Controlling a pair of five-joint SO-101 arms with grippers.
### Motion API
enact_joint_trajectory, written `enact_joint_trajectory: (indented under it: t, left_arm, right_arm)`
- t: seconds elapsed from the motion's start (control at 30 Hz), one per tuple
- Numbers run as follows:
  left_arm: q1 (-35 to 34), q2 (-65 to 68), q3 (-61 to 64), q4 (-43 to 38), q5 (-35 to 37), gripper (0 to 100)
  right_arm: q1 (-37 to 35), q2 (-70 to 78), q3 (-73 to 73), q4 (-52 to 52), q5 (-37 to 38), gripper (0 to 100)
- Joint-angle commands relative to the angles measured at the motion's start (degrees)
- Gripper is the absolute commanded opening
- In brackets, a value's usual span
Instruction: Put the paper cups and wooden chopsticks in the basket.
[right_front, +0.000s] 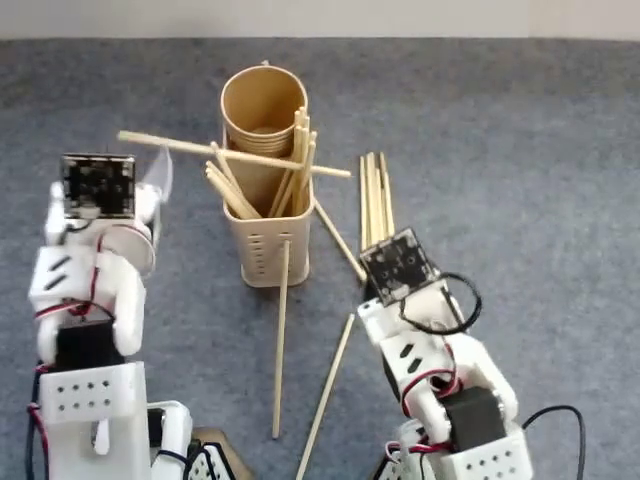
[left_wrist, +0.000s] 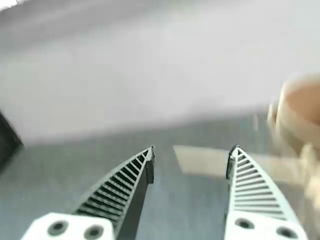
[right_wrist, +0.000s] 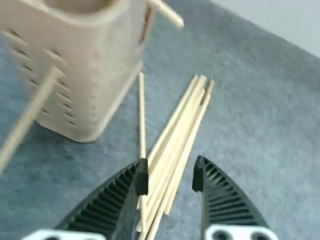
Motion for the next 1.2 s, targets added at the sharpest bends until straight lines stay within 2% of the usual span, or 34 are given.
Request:
enact_joint_trajectory:
  t: [0.0, 0.1, 0.2, 0.3, 0.4, 0.5, 0.57, 0.73, 0.9, 1.1, 1.17]
  left_arm:
    - [0.6, 1.0, -10.8, -1.6, -0.1, 26]
    - [0.0, 5.4, -17.5, -0.4, 0.1, 26]
    - [-2.3, 9.3, -23.0, 6.9, 0.2, 26]
    - [-11.1, 13.4, -23.3, 12.8, 0.4, 26]
    - [-17.4, 19.5, -23.5, 25.3, 5.6, 26]
    - [-17.6, 26.2, -30.0, 37.0, 11.2, 26]
    - [-15.9, 30.6, -38.1, 43.3, 18.5, 28]
    - [-6.0, 40.5, -55.6, 57.3, 36.5, 36]
    - [-0.4, 50.2, -60.5, 58.5, 39.2, 37]
    - [0.0, 59.8, -60.8, 49.5, 40.4, 37]
    - [0.9, 60.4, -60.8, 46.5, 41.6, 33]
  right_arm:
    - [4.6, -13.9, 18.8, -6.9, 1.1, 15.6]
    - [6.9, -16.9, 26.5, -8.7, 1.1, 15.6]
    - [8.8, -14.8, 28.8, -14.5, 1.0, 15.6]
    - [10.2, -14.7, 31.2, -16.2, 1.0, 15.6]
    - [10.3, -14.5, 32.7, -16.1, 0.9, 15.6]
    - [10.2, -14.4, 32.7, -16.1, 0.8, 15.6]
    - [10.2, -14.2, 32.7, -16.0, 0.8, 15.6]
    - [10.2, -14.2, 32.6, -16.0, 0.8, 15.6]
    - [10.2, -14.2, 32.6, -16.0, 0.8, 15.6]
    - [10.2, -14.2, 32.6, -16.0, 0.8, 15.6]
    - [10.2, -14.2, 32.6, -16.0, 0.8, 15.6]
